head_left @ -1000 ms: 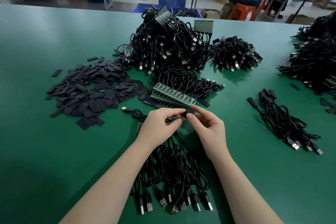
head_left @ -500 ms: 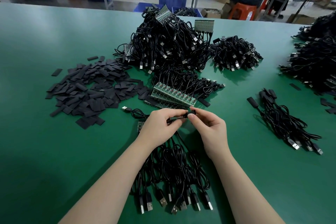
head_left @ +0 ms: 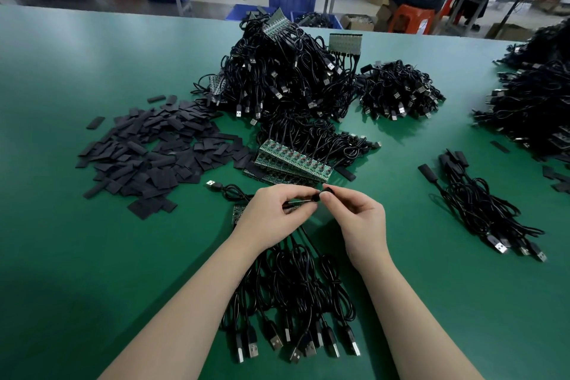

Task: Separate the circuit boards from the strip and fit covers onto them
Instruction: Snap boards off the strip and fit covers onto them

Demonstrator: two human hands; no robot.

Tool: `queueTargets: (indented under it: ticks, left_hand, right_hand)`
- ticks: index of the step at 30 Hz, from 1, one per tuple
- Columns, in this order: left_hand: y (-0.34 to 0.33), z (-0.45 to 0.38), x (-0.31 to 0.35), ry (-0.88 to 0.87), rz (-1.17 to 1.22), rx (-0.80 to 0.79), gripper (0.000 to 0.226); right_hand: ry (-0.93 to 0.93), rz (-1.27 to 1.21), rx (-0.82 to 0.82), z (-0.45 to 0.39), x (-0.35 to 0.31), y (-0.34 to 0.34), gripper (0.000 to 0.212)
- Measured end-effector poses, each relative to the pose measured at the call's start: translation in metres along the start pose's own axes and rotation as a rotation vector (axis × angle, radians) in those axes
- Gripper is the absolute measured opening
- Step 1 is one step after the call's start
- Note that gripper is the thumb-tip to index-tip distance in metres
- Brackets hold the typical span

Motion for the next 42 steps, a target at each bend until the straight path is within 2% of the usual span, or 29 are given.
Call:
queueTargets:
  ticks: [9,14,21,24,32,38,42]
  left_hand:
    - [0.004,-0.001,0.004,-0.046,-0.051,0.033,0.034]
    - [0.003,0.000,0.004,-0.022,-0.050,0.004,0.030]
    - [0.000,-0.003,0.000,-0.006,-0.069,-0.030,0.029]
    - [0.003,-0.003,-0.001,-0.010,-0.046,0.013,0.026]
    - [0.012,-0.002,0.008,-0.066,0.035,0.116,0.043]
    - [0.013,-0.002,-0.001,-0.004,0.144,0.103,0.028]
    - [0.014,-0.003,-0.004,0.038,0.184,0.112,0.017]
  right_hand:
    - [0.041,0.106,0.001,0.002,-0.006,-0.002,0.027]
    - [0.055,0.171,-0.014,0.004,-0.007,-0.005,0.020]
    - [0.073,0.227,-0.030,0.005,-0.008,-0.007,0.022]
    - [0.083,0.210,-0.040,0.006,-0.011,-0.009,0.023]
    - [0.022,0.066,-0.105,0.006,-0.004,-0.014,0.023]
    - [-0.010,0.128,-0.159,0.005,0.002,-0.019,0.021]
    - [-0.007,0.159,-0.200,0.005,0.002,-0.022,0.030]
Point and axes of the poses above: each hand's wrist, its own z-axis away from the middle knuckle, its own y-axis out of the back of the hand, x = y × z, the point moved 10 cm from there along -z, towards the middle knuckle, and after that the axes turned 4 degrees about -z, right-handed, at the moved point
